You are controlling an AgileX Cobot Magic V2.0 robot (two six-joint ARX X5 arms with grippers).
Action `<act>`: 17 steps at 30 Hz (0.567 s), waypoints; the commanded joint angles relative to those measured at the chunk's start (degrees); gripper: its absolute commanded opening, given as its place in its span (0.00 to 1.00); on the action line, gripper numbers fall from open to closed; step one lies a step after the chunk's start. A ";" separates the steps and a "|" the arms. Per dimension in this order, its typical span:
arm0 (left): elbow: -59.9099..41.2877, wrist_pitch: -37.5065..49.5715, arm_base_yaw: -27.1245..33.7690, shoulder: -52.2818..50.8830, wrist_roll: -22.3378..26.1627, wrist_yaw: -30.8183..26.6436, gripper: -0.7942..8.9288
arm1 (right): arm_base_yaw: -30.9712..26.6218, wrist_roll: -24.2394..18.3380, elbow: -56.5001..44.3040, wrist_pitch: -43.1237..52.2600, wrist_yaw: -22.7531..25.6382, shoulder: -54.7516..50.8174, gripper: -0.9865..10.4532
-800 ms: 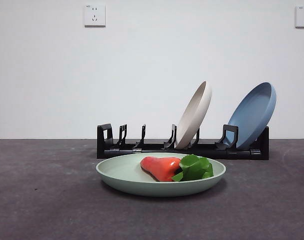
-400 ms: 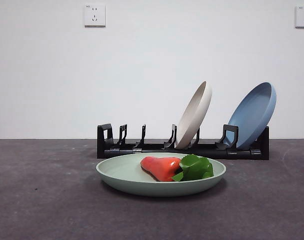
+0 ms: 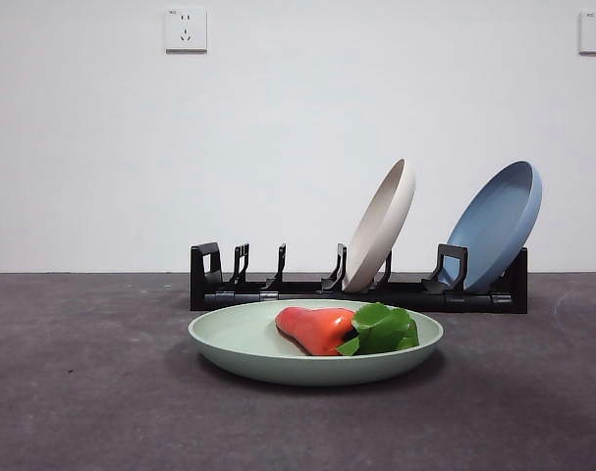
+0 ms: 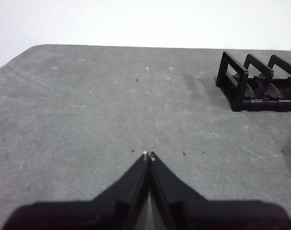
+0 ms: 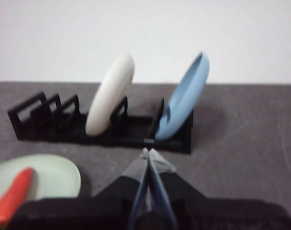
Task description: Take the green plate from the plate rack,put the plate on the table,take the carrot from the table,put the carrot in the plate
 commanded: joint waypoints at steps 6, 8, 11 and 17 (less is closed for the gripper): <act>-0.70 0.31 0.15 -0.15 -0.37 -0.15 0.08 | -1.57 3.89 -8.11 1.01 0.20 -5.18 0.09; -0.70 0.31 0.15 -0.15 -0.35 -0.13 0.08 | -1.66 4.59 -9.05 1.03 0.20 -5.66 0.09; -0.70 0.31 0.15 -0.15 -0.37 -0.15 0.08 | -1.66 4.55 -9.70 -0.46 0.24 -5.66 0.09; -0.70 0.31 0.15 -0.15 -0.37 -0.13 0.08 | -1.70 4.35 -9.70 -2.08 0.20 -5.66 0.09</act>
